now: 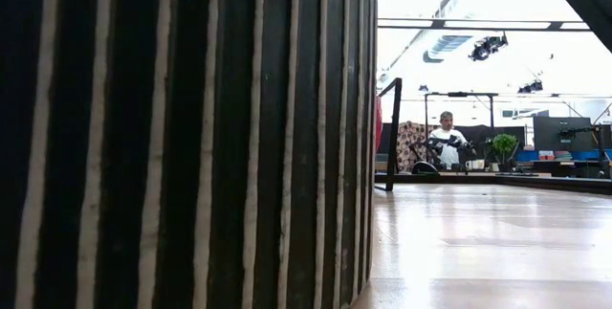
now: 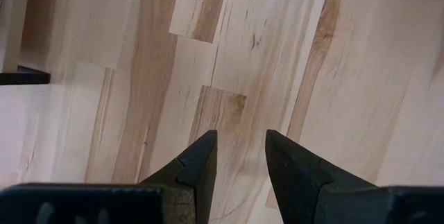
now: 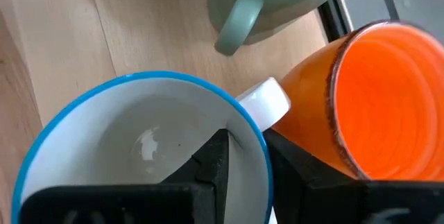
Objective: Place coffee mugs
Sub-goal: Put the white red patterned mug on the shelf
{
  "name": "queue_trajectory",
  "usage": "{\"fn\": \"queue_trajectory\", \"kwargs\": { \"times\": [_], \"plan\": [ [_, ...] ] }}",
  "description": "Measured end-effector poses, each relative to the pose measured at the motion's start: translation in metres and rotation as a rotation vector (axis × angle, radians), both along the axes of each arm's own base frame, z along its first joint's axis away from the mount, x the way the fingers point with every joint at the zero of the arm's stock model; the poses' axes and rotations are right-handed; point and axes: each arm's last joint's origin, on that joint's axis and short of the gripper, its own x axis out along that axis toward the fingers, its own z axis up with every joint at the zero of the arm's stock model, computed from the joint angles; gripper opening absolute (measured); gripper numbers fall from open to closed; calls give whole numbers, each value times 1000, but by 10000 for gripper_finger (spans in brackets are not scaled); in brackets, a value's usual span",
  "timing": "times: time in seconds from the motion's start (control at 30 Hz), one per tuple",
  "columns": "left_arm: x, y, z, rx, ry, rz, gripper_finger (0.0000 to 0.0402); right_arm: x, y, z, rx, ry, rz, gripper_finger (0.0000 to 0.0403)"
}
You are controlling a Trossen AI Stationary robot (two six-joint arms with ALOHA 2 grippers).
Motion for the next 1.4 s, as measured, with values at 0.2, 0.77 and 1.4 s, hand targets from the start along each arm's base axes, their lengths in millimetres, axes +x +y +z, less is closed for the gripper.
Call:
{"fn": "queue_trajectory", "kwargs": {
  "times": [0.2,0.77,1.4],
  "plan": [
    [0,0,0,0,0,-1,113,0,0,4,-9,-15,-3,65],
    [0,0,0,-1,-1,-1,113,-10,4,32,-35,-92,-41,62],
    [1,1,0,41,-35,5,113,-15,83,49,202,-124,241,62]
  ]
}}
